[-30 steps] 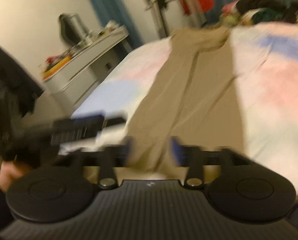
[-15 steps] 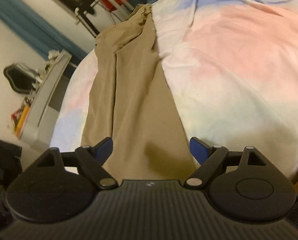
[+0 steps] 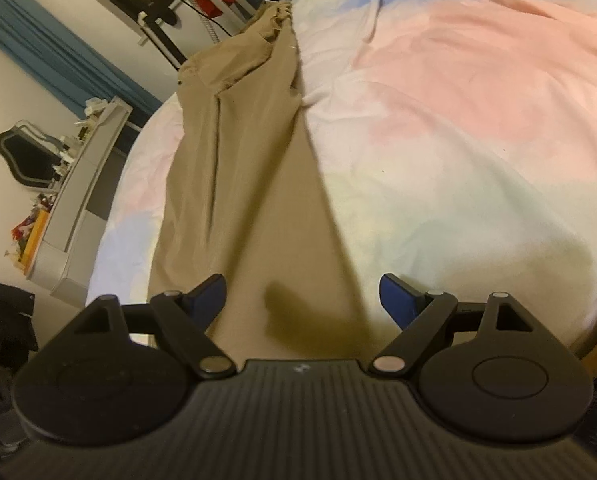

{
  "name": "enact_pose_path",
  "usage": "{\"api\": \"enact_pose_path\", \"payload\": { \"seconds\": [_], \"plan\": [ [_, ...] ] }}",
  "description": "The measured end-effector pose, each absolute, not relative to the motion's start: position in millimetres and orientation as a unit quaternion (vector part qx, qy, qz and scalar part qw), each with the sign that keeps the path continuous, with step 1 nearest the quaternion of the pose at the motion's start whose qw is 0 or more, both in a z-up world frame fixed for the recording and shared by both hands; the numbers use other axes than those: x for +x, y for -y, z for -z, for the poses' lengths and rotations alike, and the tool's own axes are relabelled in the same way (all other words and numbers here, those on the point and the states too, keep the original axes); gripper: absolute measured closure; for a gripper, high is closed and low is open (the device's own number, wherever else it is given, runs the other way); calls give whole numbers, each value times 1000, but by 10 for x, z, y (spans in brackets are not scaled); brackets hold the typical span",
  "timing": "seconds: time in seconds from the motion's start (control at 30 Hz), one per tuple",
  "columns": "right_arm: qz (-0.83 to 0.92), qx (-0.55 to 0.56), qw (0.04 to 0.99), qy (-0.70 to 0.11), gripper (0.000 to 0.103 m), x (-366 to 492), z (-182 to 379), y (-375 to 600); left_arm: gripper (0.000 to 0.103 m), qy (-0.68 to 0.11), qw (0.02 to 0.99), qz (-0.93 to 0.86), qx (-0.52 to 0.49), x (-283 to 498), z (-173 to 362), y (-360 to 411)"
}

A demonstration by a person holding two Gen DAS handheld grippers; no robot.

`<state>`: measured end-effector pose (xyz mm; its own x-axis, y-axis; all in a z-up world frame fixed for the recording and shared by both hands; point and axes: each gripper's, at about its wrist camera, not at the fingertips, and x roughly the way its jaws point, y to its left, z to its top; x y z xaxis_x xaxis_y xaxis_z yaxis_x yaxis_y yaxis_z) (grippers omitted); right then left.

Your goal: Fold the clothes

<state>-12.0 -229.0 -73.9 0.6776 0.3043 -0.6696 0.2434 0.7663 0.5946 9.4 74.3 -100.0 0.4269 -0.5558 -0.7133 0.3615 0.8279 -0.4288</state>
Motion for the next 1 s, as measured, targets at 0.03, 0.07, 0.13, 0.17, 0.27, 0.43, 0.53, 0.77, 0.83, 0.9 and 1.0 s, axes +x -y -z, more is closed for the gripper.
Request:
{"api": "enact_pose_path", "payload": {
  "seconds": [0.03, 0.07, 0.13, 0.17, 0.27, 0.43, 0.53, 0.77, 0.83, 0.9, 1.0],
  "plan": [
    [-17, 342, 848, -404, 18, -113, 750, 2289, 101, -460, 837, 273, -111, 107, 988, -762],
    [-17, 343, 847, -406, 18, -106, 761, 2288, 100, -462, 836, 273, -116, 127, 976, -776],
    [-19, 347, 842, -413, 18, -101, 787, 2286, 96, -464, 832, 274, -129, 167, 950, -811],
    [-20, 351, 839, -416, 18, -101, 802, 2291, 93, -462, 832, 272, -140, 190, 927, -852],
    [-21, 383, 824, -416, 17, -123, 853, 2353, 53, -447, 841, 247, -181, 304, 843, -1043],
    [-19, 409, 826, -387, 40, -183, 830, 2419, 25, -437, 855, 142, -241, 542, 835, -1471],
    [2, 406, 821, -402, 40, -144, 881, 2412, 27, -467, 835, 124, -264, 717, 972, -1549],
    [26, 421, 799, -428, 39, -63, 1043, 2442, 42, -528, 807, 132, -229, 950, 1228, -1259],
    [2, 439, 788, -432, 40, -65, 1076, 2438, 74, -532, 798, 155, -238, 929, 1220, -1232],
    [-27, 457, 776, -434, 40, -80, 1093, 2431, 96, -530, 794, 169, -246, 879, 1201, -1230],
    [-45, 463, 775, -428, 46, -139, 1056, 2428, 95, -525, 795, 165, -255, 794, 1174, -1266]
  ]
}}
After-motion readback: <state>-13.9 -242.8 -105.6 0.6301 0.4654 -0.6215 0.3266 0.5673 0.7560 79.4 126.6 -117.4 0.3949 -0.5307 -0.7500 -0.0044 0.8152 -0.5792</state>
